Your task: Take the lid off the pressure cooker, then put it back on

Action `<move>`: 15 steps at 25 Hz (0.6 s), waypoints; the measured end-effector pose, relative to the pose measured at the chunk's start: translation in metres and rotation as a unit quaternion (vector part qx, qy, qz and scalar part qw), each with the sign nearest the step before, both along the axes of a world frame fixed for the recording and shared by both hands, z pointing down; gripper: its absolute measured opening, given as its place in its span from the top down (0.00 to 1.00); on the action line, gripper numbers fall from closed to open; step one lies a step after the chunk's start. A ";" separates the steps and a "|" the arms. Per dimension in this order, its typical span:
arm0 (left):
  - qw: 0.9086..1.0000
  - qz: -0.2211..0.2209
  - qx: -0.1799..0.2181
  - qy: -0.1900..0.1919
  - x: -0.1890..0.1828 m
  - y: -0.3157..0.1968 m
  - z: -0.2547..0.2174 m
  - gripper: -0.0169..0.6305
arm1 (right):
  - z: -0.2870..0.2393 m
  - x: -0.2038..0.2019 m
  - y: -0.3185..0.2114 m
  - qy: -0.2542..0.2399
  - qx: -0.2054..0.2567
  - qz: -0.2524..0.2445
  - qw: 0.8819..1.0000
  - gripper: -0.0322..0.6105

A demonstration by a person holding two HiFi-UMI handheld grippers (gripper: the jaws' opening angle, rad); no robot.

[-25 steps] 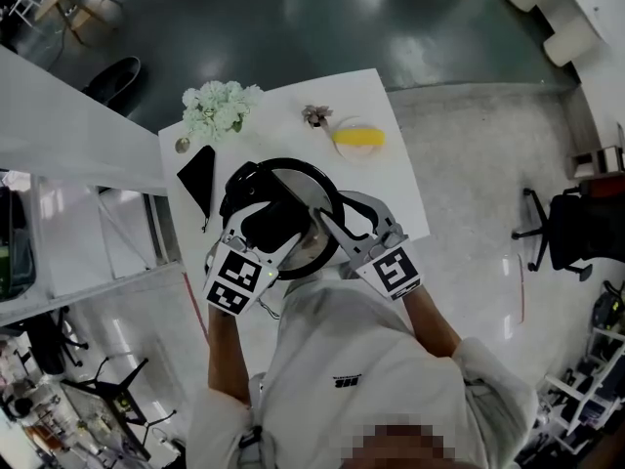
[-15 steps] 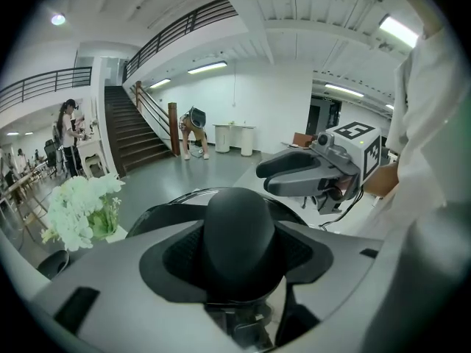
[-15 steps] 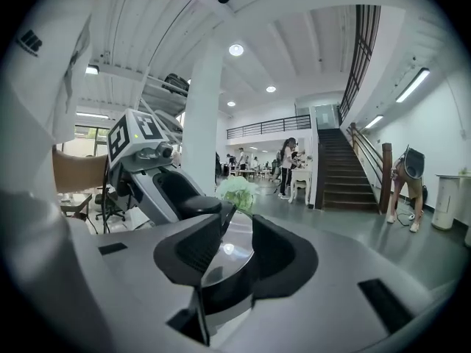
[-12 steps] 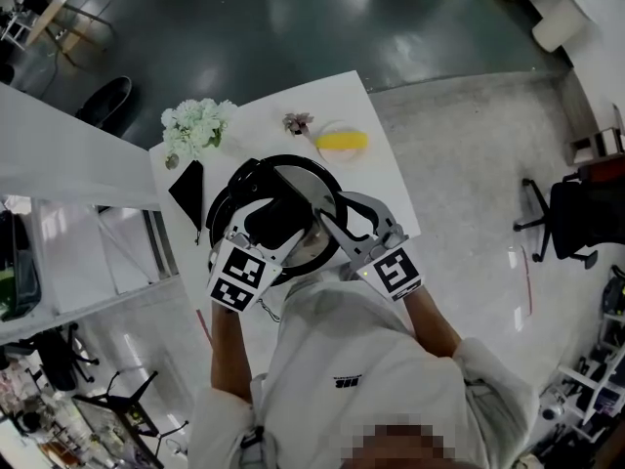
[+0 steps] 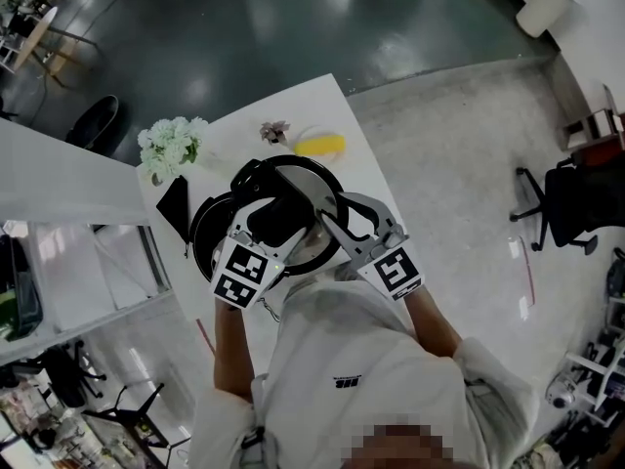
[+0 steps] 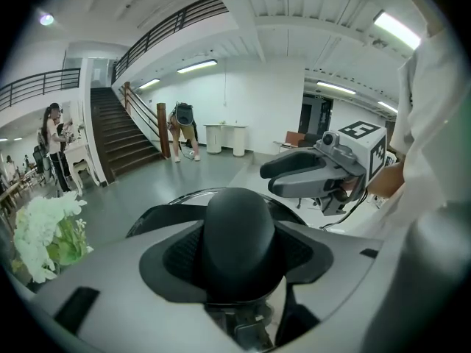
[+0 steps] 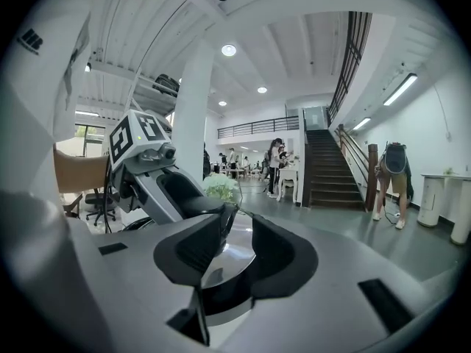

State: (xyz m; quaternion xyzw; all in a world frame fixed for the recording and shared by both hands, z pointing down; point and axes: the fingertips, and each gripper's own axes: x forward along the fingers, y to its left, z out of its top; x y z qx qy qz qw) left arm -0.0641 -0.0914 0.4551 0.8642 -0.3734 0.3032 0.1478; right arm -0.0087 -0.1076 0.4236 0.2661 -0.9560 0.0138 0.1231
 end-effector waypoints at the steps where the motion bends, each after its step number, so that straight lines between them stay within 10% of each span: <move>1: 1.000 0.002 0.000 0.001 0.005 -0.002 0.001 0.53 | 0.001 0.005 -0.002 0.001 -0.001 0.004 1.000 0.74; 15: 0.999 0.037 -0.009 0.008 0.073 -0.030 0.017 0.53 | 0.017 0.072 -0.021 0.012 -0.013 0.052 0.999 0.74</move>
